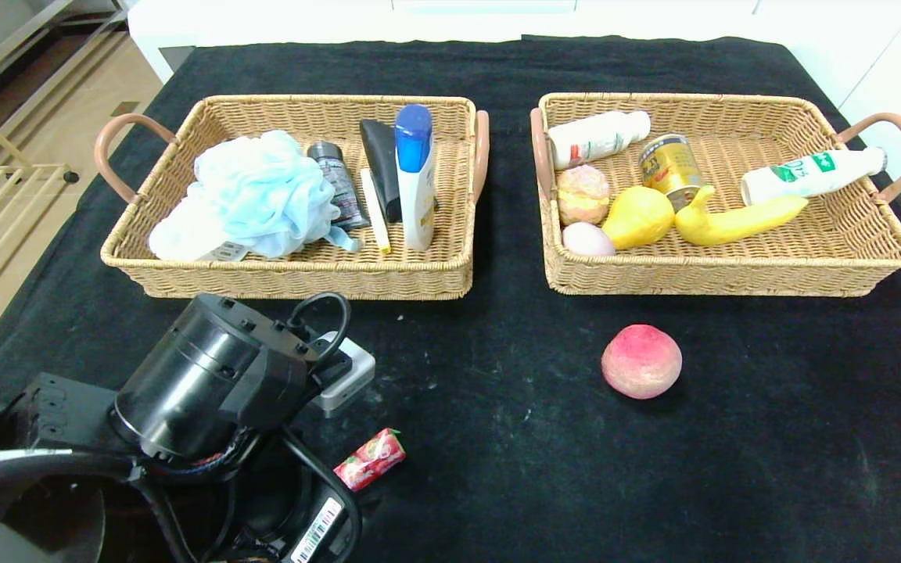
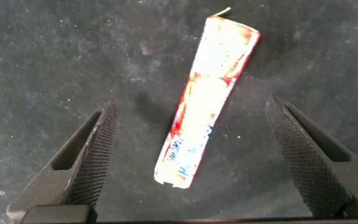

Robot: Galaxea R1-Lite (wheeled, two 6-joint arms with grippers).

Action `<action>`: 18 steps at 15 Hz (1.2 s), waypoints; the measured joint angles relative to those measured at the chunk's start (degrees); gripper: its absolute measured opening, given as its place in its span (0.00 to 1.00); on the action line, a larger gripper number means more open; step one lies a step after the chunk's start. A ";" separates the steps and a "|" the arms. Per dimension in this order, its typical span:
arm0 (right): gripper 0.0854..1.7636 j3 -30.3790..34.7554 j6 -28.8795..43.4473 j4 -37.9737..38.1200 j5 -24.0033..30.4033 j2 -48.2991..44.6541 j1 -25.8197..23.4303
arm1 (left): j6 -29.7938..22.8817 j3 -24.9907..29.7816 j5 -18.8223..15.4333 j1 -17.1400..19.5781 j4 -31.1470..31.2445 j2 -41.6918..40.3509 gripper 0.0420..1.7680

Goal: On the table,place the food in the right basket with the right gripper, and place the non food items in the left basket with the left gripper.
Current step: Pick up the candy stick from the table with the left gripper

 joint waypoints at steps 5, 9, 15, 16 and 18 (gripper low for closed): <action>0.97 0.00 -0.01 -0.06 0.00 0.02 0.18 | -0.20 1.68 -0.80 0.57 -0.24 0.56 0.97; 0.97 0.00 -0.01 -0.06 0.01 0.02 0.33 | -0.15 3.39 -1.29 1.29 -4.96 1.44 0.97; 0.97 0.00 -0.01 -0.06 0.01 -0.02 0.46 | -0.11 4.57 -1.18 1.66 -6.40 2.32 0.97; 0.97 0.02 0.00 -0.06 0.00 -0.02 0.49 | -0.11 4.63 -1.22 1.66 -6.42 2.32 0.92; 0.97 0.07 0.00 -0.09 0.00 -0.02 0.49 | -0.12 4.63 -1.27 1.66 -6.34 2.34 0.73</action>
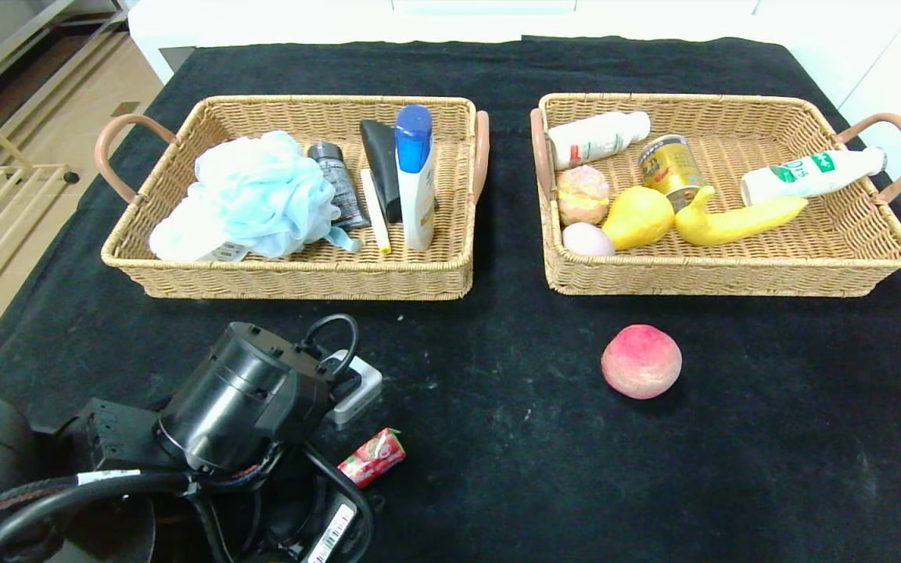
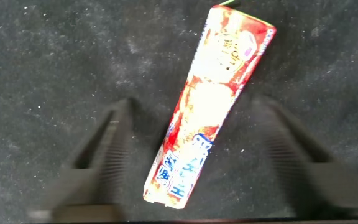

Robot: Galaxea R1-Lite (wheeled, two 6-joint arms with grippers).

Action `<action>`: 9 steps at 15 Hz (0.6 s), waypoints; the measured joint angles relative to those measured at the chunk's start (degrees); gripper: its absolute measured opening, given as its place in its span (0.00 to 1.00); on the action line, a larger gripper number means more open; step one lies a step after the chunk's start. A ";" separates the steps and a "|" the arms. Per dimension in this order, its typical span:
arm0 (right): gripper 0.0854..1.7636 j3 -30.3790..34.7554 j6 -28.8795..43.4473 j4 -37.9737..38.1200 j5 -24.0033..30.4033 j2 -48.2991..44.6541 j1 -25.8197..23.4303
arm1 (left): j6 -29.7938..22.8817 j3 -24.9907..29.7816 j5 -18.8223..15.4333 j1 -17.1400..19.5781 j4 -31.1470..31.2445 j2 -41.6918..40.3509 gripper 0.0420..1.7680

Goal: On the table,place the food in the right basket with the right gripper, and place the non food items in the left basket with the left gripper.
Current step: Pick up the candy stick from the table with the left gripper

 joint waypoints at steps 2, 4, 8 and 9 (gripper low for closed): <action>0.97 0.01 0.00 0.02 0.01 0.00 0.00 | 0.01 0.13 0.00 0.00 0.00 0.01 0.57; 0.97 0.06 -0.04 0.02 0.01 0.00 0.06 | 0.09 0.24 0.02 0.00 0.00 0.01 0.46; 0.97 0.17 -0.09 0.02 0.01 0.00 0.06 | 0.09 0.38 0.17 0.02 0.02 0.00 0.16; 0.97 0.20 -0.11 0.02 0.01 0.00 0.06 | 0.11 0.39 0.11 0.02 0.07 0.00 0.16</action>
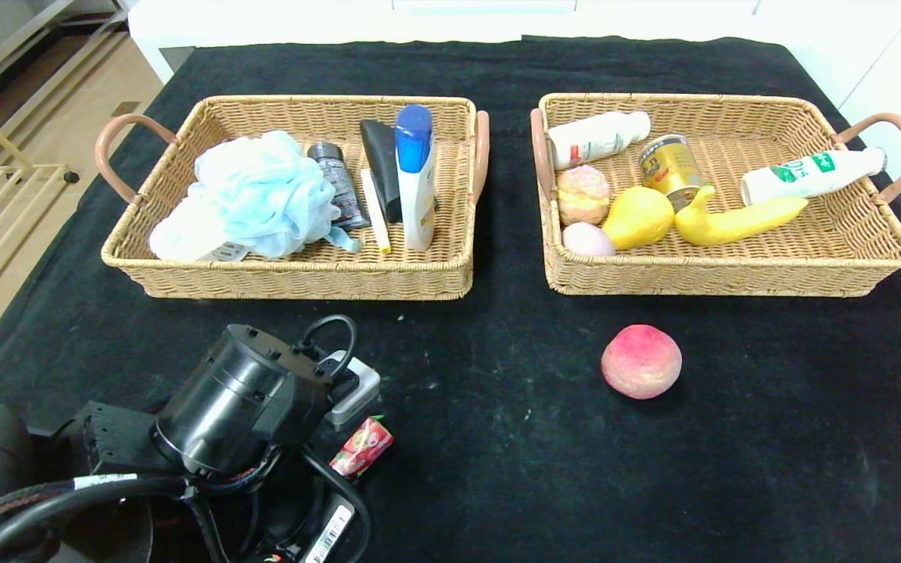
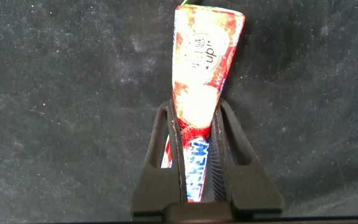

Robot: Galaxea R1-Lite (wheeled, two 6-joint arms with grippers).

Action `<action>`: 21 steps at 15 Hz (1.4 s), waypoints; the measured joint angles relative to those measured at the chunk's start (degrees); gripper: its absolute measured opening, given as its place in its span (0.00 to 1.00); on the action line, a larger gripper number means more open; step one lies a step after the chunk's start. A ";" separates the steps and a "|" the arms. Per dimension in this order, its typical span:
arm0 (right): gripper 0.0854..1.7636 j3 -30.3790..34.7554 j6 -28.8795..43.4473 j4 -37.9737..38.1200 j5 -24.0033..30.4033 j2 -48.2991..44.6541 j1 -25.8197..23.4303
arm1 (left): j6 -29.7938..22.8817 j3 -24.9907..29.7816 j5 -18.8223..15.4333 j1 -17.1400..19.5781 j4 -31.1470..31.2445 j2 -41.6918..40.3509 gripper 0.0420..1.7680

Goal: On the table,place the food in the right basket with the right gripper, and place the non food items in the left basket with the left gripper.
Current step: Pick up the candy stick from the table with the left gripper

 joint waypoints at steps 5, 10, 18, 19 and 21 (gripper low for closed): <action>0.97 0.02 0.00 0.01 0.00 0.00 0.99 | 0.04 0.63 -0.05 -0.22 -0.13 0.06 0.16; 0.97 0.09 0.02 0.00 -0.01 0.00 1.16 | 0.06 0.85 -0.09 -0.33 -0.11 0.00 0.16; 0.97 0.06 0.02 0.01 0.05 0.16 1.16 | -2.80 -2.57 -1.55 -0.35 0.15 -4.27 0.16; 0.97 0.06 0.02 -0.02 0.02 0.20 1.16 | -3.63 -3.54 -2.43 -0.41 0.15 -4.73 0.16; 0.97 0.02 0.05 -0.02 0.05 0.30 1.16 | -5.97 -6.62 -3.41 -0.48 0.11 -5.06 0.16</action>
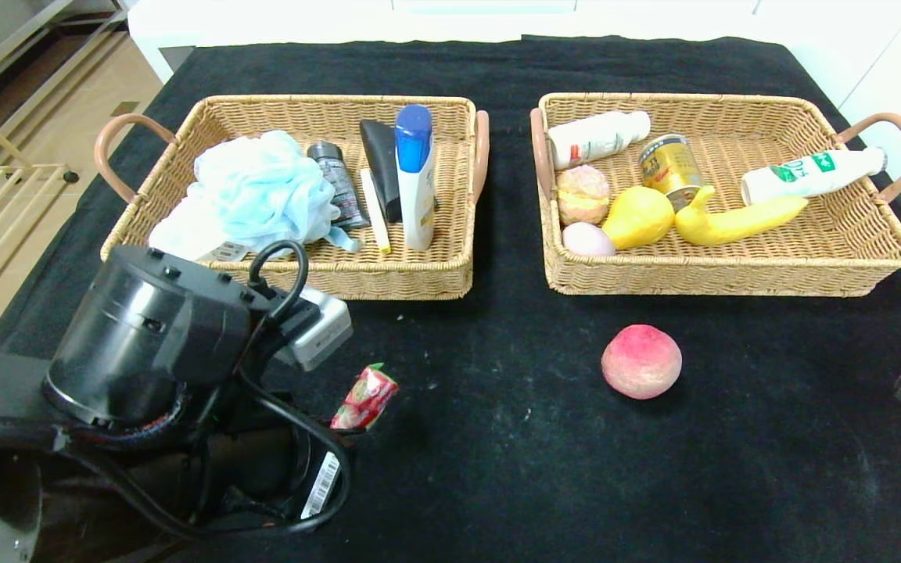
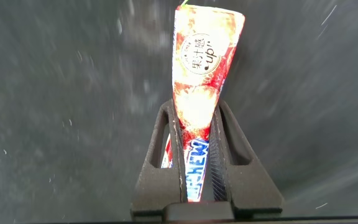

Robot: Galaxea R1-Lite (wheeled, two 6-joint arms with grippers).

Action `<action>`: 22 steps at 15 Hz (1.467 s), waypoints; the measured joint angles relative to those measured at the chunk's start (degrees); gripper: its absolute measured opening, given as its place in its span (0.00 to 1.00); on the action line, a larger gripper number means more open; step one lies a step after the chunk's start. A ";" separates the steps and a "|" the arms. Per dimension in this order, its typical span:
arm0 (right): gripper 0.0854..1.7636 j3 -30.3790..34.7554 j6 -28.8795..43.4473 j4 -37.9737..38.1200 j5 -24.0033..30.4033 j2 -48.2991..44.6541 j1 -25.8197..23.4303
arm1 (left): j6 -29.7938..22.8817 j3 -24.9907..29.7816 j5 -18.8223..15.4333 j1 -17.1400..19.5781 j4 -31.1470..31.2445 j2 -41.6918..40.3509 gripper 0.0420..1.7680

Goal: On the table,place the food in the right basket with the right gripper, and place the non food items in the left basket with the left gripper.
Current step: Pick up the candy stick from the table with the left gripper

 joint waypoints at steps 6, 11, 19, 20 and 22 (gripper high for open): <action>0.97 0.06 0.05 0.02 0.00 0.40 -0.01 | -10.69 -14.31 -1.83 -5.18 0.61 5.78 0.16; 0.97 0.06 0.06 0.09 -0.05 0.44 -0.04 | -13.97 -19.71 -1.93 -7.80 0.20 11.72 0.16; 0.97 0.26 0.06 0.13 -0.02 0.46 0.00 | -16.35 -26.62 -1.77 -10.25 -0.13 21.64 0.16; 0.97 0.26 0.05 0.13 0.02 0.46 0.00 | -16.46 -26.84 -1.77 -10.25 -0.16 22.41 0.16; 0.97 0.26 0.05 0.09 0.00 0.46 0.00 | -16.48 -27.76 -1.77 -10.25 -0.13 23.92 0.16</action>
